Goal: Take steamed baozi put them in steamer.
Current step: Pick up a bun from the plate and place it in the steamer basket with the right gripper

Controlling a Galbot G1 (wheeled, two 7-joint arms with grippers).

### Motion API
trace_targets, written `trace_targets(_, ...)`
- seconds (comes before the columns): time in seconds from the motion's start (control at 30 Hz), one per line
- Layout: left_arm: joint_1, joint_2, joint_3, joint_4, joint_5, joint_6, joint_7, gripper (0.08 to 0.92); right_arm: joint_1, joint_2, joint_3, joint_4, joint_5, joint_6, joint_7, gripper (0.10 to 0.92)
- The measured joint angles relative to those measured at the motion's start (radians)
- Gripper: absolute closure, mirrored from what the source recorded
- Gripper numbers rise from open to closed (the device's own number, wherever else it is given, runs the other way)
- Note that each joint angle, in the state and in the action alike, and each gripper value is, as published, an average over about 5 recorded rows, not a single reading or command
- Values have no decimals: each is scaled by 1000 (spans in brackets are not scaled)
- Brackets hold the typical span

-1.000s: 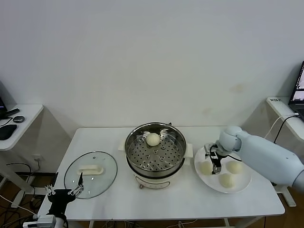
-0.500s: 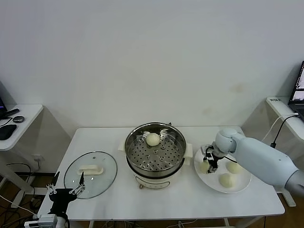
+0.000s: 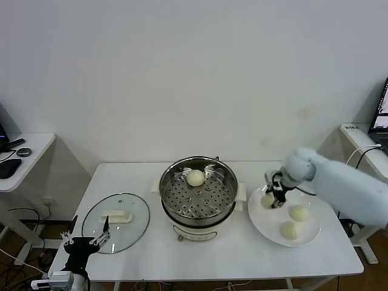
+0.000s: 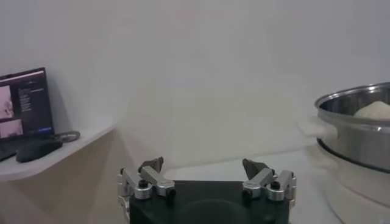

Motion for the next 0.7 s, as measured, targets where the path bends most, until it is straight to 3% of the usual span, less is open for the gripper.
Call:
trace_targets(0.3, -17, 16, 19, 11, -2, 0, 0, 177, 354, 20, -216, 143, 252, -84, 31, 474)
trace_targets(0.7, -27, 11, 12, 13, -4, -1, -2, 177, 516, 252, -342, 182, 510, -229, 138, 467)
